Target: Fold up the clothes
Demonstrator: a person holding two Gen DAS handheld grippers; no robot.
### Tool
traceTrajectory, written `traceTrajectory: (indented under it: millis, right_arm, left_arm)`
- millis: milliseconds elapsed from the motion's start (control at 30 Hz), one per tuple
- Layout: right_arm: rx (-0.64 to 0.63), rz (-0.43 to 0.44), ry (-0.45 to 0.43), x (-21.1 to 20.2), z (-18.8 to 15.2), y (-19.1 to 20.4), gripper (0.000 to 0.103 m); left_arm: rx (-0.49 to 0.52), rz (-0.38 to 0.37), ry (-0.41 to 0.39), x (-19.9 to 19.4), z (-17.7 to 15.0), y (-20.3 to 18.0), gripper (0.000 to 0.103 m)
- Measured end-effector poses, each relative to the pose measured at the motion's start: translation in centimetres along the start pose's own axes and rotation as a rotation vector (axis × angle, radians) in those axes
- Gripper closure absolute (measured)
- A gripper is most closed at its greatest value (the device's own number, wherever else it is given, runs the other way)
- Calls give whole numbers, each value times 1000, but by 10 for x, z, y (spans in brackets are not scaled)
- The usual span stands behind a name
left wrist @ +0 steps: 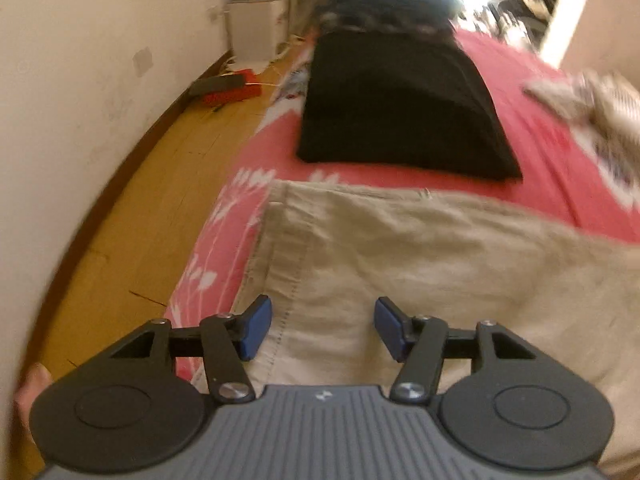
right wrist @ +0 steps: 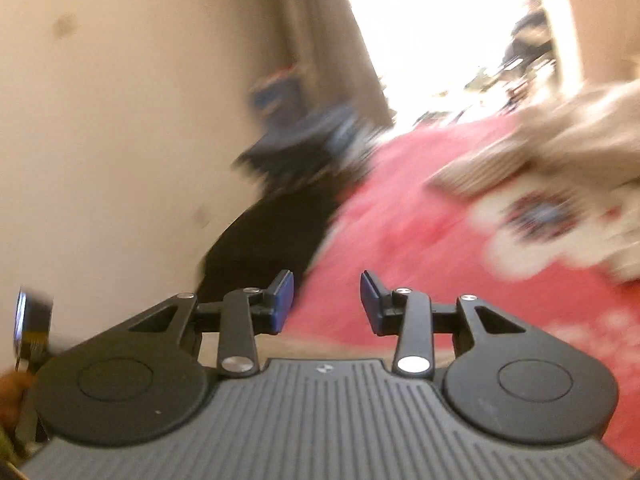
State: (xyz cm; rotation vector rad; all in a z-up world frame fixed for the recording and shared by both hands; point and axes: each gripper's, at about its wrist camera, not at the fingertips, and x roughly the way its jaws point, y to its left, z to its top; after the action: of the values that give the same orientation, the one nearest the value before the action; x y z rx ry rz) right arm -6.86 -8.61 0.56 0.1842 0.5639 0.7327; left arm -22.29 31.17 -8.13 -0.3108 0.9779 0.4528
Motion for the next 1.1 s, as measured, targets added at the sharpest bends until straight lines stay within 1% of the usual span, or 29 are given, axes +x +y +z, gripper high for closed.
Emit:
traceTrajectory:
  millis: [33, 67, 100, 133, 200, 267, 300, 333, 367, 400, 433, 467, 500, 533, 567, 600, 633, 700, 733, 767, 800, 833, 867, 900, 933, 967, 1000, 1033, 1100]
  right_arm:
    - [14, -40, -28, -8, 4, -13, 67]
    - [18, -85, -34, -14, 7, -25, 67]
    - [11, -134, -13, -14, 7, -36, 67]
    - [-6, -153, 35, -11, 5, -41, 70]
    - [-40, -187, 136, -5, 1, -51, 72]
    - [-75, -115, 209, 11, -10, -43, 73]
    - [-92, -77, 244, 20, -16, -40, 73]
    - [-109, -39, 279, 28, -21, -36, 73]
    - [-108, -36, 306, 38, -29, -35, 73]
    - [-106, -36, 332, 47, -36, -35, 74]
    - [-103, -86, 361, 56, -43, -41, 77]
    - [-101, -140, 391, 65, -49, -48, 81]
    - [-98, -194, 420, 75, -55, -55, 98]
    - [-68, -196, 404, 66, -51, -59, 101]
    - [-35, -195, 384, 57, -45, -63, 97]
    - [-3, -193, 365, 48, -40, -67, 96]
    - [-10, -163, 346, 35, -35, -65, 96]
    - [-26, -56, 350, 16, -26, -58, 95]
    - [-54, 14, 370, 6, -27, -51, 95]
    - [-83, 85, 392, -4, -28, -44, 95]
    - [-128, 130, 430, -13, -34, -36, 95]
    - [-174, 172, 468, -22, -39, -28, 95]
    - [-223, 183, 523, -25, -50, -22, 95]
    - [-255, 165, 593, -21, -65, -18, 96]
    - [-280, 117, 667, -15, -83, -19, 97]
    - [-295, 92, 676, -14, -92, -18, 100]
    - [-308, 69, 681, -14, -101, -17, 99]
    - [-304, 60, 671, -18, -95, -14, 99]
    - [-293, 44, 650, -25, -82, -7, 97]
  left_arm:
    - [-24, -9, -3, -1, -1, 3, 44]
    - [-7, -19, -11, -6, 1, 1, 44]
    - [23, -27, -28, -11, 4, -5, 44]
    - [53, -16, -45, -15, 7, -11, 43]
    - [109, 15, -69, -15, 15, -23, 42]
    - [157, 55, -85, -10, 24, -34, 42]
    - [155, 87, -78, -1, 27, -35, 42]
    - [136, 131, -52, 12, 28, -33, 42]
    - [116, 161, -26, 21, 29, -30, 42]
    - [97, 186, -3, 29, 30, -27, 39]
    - [78, 178, -2, 29, 28, -23, 34]
    - [60, 170, -1, 30, 27, -19, 34]
    - [44, 163, -1, 30, 26, -16, 35]
    - [46, 161, -5, 25, 26, -16, 39]
    - [49, 157, -11, 19, 25, -15, 41]
    - [60, 144, -23, 11, 24, -16, 45]
    - [84, 120, -44, 2, 20, -19, 45]
    - [135, 73, -85, -17, 13, -27, 44]
    - [176, 65, -95, -21, 8, -33, 44]
    - [217, 78, -94, -22, 2, -39, 44]
    - [258, 111, -84, -17, -6, -44, 43]
    - [295, 160, -61, -8, -13, -47, 42]
    - [306, 191, -52, 0, -18, -45, 41]
    - [294, 186, -55, 1, -18, -43, 36]
    - [282, 181, -58, 2, -18, -41, 36]
    - [270, 176, -62, 3, -18, -39, 36]
    - [260, 171, -67, 3, -18, -37, 38]
    - [263, 172, -80, -3, -17, -36, 44]
    - [272, 170, -107, -14, -16, -35, 47]
